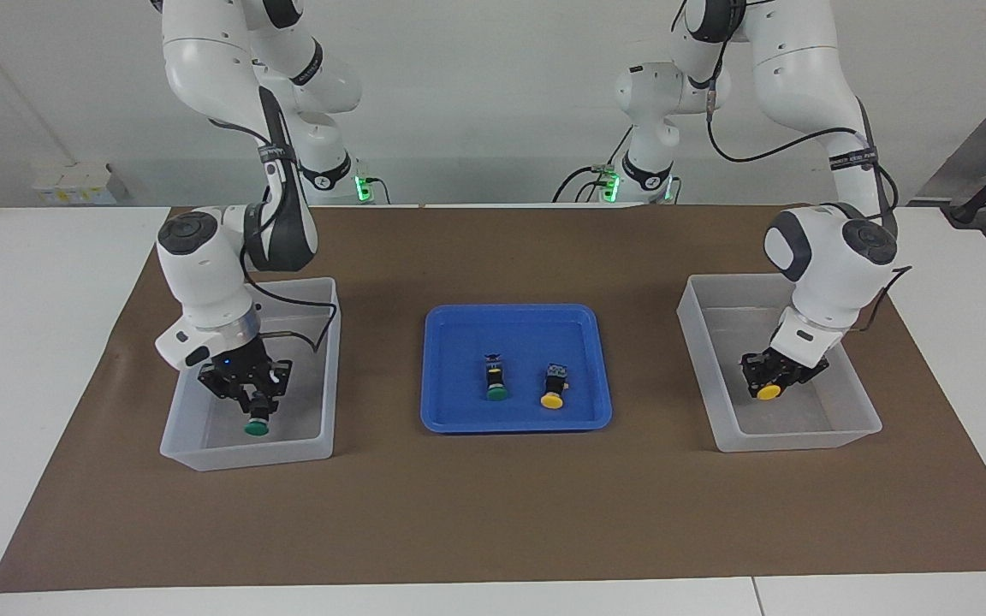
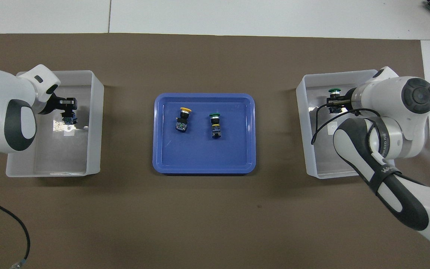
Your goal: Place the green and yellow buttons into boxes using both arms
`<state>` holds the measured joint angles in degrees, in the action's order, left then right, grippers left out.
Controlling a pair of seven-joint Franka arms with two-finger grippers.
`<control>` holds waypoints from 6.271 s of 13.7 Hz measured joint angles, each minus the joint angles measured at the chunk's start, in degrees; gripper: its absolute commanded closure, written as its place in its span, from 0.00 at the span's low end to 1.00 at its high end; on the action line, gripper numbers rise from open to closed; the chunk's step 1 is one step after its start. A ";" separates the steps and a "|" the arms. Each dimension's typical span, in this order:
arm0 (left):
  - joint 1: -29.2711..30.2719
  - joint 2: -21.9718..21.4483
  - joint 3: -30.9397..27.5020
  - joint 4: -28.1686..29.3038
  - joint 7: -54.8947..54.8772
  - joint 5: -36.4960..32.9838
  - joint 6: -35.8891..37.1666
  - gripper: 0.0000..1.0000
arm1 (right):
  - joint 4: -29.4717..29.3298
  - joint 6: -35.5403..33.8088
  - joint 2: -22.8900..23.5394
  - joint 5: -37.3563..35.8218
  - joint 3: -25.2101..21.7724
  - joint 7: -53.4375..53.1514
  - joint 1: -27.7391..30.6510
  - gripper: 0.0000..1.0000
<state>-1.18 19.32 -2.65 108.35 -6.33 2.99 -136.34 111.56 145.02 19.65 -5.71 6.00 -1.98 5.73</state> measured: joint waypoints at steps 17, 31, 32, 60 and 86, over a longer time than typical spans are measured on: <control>-9.95 0.33 0.99 -20.49 9.44 -0.08 22.54 0.25 | -3.06 -9.63 -9.09 0.13 0.86 -0.59 -2.68 0.00; -23.72 0.35 1.24 -11.13 31.54 -0.08 10.05 0.27 | -2.60 -13.80 -11.53 2.55 8.92 -17.30 -11.10 0.00; -24.28 0.44 1.25 -10.55 32.34 -0.08 9.15 0.27 | -2.62 -12.96 -10.93 2.55 8.96 -18.09 -12.31 0.00; -29.94 8.53 1.28 -4.00 37.21 -0.08 -11.39 0.40 | -7.96 1.92 9.45 -20.87 8.94 -35.94 -25.79 1.00; -13.52 7.18 0.25 -20.96 29.03 0.93 12.38 1.00 | 4.42 -10.25 -11.84 -12.67 8.37 -6.26 4.28 1.00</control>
<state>-14.70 26.50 -2.40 87.39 22.71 3.91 -123.96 115.98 134.77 7.81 -18.38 14.37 -8.24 10.01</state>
